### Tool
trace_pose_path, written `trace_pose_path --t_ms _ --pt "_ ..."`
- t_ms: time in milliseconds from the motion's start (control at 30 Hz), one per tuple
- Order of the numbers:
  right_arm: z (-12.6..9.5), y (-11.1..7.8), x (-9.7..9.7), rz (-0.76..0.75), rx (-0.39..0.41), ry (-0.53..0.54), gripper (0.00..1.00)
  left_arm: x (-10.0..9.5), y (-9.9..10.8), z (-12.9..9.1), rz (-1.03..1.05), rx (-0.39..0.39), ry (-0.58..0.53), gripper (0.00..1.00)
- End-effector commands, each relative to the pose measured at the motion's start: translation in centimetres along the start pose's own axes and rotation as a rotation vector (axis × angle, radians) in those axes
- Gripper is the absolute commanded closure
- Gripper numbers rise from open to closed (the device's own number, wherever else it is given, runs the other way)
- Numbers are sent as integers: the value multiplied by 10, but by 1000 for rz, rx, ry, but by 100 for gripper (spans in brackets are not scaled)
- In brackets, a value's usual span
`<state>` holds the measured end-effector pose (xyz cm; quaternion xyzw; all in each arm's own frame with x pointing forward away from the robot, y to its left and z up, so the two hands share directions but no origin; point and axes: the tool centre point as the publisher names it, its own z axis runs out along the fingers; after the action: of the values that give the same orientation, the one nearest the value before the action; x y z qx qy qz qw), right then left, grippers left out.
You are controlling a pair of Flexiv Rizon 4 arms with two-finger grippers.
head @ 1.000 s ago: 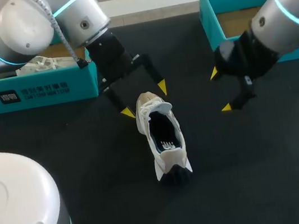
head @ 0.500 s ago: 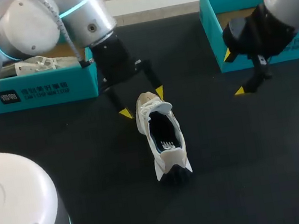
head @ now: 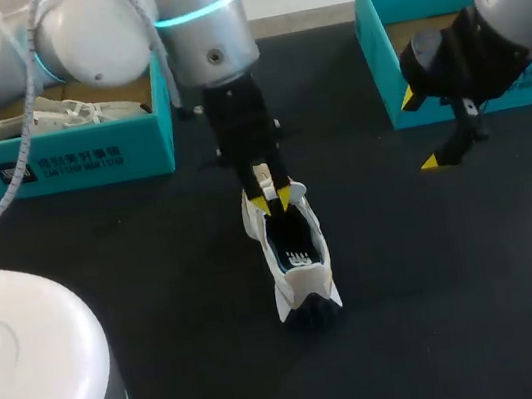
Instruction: Take the shoe out of the shoebox, open the shoe tongue, remove and reinsert the insole, then place the shoe into the shoebox
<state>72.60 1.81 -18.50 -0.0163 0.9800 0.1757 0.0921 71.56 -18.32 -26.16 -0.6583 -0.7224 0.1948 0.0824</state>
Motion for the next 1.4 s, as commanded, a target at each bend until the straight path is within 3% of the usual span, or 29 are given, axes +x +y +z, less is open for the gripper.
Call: trace_pose_path --t_ms 33,767,1233,1400 --pt "1 0 0 0 0 0 0 -3 -4 15 3 -37 24 100" --pt "1 0 0 0 0 0 0 -2 3 64 9 -189 94 100" --pt "1 0 0 0 0 0 0 0 33 102 -14 -340 141 100" --pt "1 0 0 0 0 0 0 3 37 114 -28 -354 152 100"
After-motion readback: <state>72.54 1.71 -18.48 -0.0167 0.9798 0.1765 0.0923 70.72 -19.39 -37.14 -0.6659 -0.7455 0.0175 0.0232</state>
